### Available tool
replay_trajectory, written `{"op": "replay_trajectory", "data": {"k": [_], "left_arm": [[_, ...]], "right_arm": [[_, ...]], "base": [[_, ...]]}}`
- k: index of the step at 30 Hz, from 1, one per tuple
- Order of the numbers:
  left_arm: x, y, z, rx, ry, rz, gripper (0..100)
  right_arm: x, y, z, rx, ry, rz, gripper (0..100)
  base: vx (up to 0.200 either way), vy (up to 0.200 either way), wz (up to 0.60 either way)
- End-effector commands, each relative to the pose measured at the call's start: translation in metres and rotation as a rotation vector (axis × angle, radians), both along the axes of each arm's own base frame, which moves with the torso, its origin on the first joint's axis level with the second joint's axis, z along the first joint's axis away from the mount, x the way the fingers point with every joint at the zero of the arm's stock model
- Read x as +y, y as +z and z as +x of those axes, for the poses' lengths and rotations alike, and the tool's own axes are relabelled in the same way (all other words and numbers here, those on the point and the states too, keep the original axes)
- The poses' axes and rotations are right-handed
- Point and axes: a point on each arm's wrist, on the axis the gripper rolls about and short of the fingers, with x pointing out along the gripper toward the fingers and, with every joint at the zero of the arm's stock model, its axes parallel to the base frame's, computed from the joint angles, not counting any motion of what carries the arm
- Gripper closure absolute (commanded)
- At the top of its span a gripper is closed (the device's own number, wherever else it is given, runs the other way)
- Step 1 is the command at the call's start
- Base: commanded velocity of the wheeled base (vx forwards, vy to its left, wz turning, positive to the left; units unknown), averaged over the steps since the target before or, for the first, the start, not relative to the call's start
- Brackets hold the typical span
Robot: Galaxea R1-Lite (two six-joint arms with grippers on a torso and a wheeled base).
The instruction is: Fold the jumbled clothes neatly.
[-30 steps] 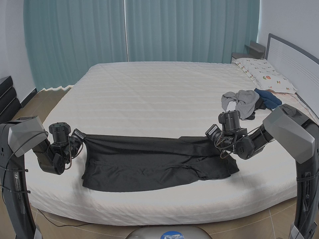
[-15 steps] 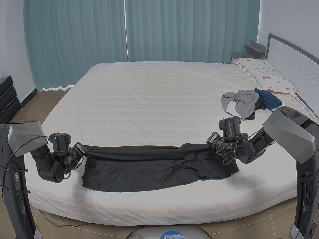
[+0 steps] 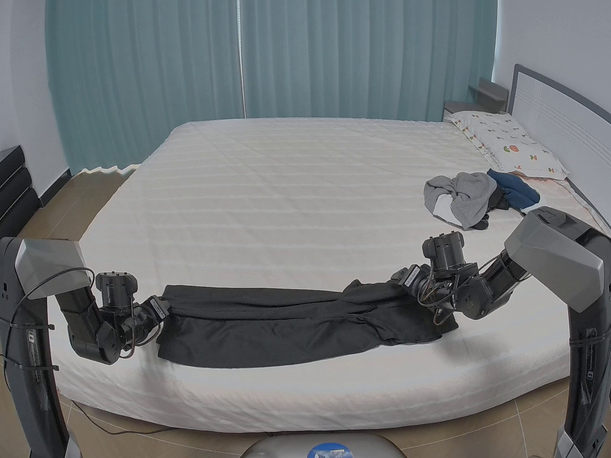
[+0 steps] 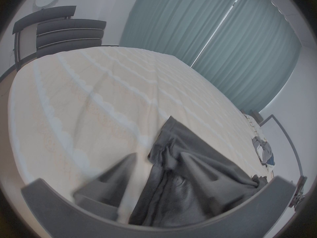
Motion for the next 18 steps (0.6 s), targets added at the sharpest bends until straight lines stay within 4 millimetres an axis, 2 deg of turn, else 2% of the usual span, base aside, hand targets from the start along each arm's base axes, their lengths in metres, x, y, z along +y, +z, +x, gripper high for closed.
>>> {"op": "replay_trajectory", "data": {"k": [1,4,5,10,12,18], "left_arm": [[0.000,0.000,-0.007,0.018,-0.008,0.010,0],[0.000,0.003,-0.005,0.001,-0.007,0.008,0],[0.002,0.010,-0.002,-0.032,0.003,0.001,0],[0.007,0.024,0.013,-0.110,0.054,-0.060,0],[0.008,0.033,0.027,-0.165,0.105,-0.146,0],[0.009,0.032,0.046,-0.141,0.115,-0.167,0]], "right_arm": [[-0.007,0.019,0.001,-0.042,-0.014,0.018,0],[-0.012,0.027,0.003,-0.058,-0.019,0.030,0],[-0.021,0.034,0.005,-0.073,-0.033,0.039,0],[-0.034,0.031,0.008,-0.065,-0.057,0.039,0],[-0.043,0.032,0.011,-0.066,-0.067,0.051,0],[-0.055,0.029,0.014,-0.057,-0.056,0.091,0]], "base": [[0.000,0.000,0.00],[0.000,0.000,0.00],[0.000,0.000,0.00],[0.000,0.000,0.00],[0.000,0.000,0.00],[0.000,0.000,0.00]]}}
